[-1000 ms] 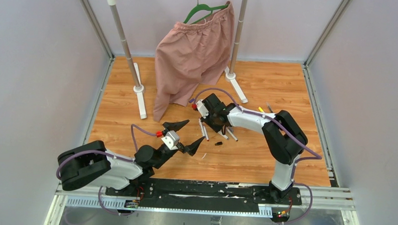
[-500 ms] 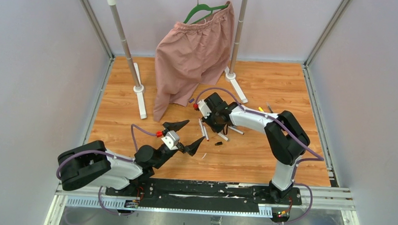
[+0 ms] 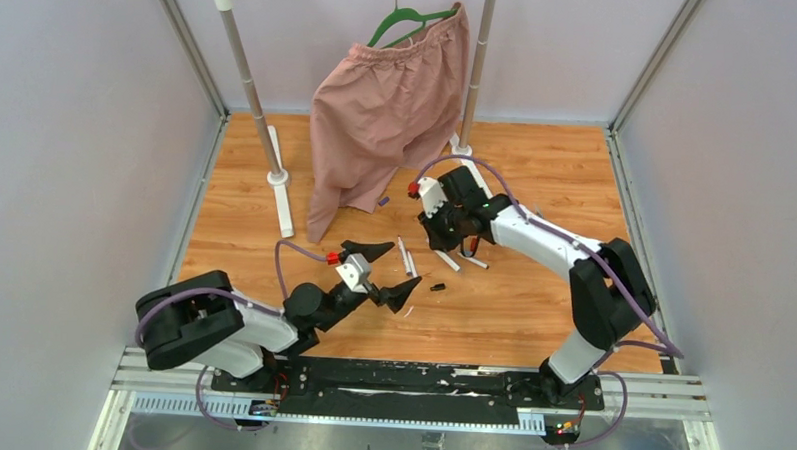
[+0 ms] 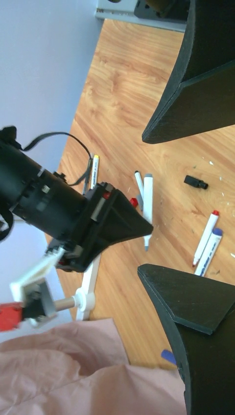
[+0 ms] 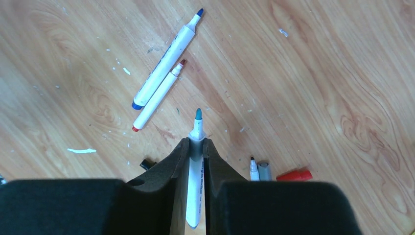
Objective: Insert the pens into the pen caps
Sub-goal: Pick up the pen from the center of the board.
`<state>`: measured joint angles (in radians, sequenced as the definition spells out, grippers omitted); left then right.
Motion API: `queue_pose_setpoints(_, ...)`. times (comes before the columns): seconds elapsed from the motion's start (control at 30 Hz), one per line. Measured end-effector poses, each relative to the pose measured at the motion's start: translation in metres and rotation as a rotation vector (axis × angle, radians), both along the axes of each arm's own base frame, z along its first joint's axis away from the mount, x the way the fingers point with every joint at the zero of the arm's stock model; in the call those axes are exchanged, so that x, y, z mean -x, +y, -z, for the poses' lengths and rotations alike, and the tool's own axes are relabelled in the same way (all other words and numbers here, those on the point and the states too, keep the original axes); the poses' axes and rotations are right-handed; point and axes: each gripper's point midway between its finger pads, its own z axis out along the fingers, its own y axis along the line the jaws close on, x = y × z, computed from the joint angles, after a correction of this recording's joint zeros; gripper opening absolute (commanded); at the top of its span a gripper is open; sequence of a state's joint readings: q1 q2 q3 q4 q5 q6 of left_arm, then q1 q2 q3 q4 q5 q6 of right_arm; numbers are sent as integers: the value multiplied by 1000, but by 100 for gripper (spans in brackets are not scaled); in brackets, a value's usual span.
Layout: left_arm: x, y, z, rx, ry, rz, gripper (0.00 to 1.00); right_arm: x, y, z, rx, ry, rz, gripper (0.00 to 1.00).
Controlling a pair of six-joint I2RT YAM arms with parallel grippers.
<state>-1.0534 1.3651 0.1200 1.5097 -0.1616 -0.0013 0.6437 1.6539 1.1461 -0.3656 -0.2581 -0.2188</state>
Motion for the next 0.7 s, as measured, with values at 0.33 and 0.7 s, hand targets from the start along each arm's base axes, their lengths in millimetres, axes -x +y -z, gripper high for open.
queue_pose_setpoints(0.33,-20,-30,18,136,271,84,98,0,-14,-62,-256,-17,48,6)
queue_pose_setpoints(0.7,-29,-80,26,327,574,201,78,13,-12,-103,-478,-13,34,6)
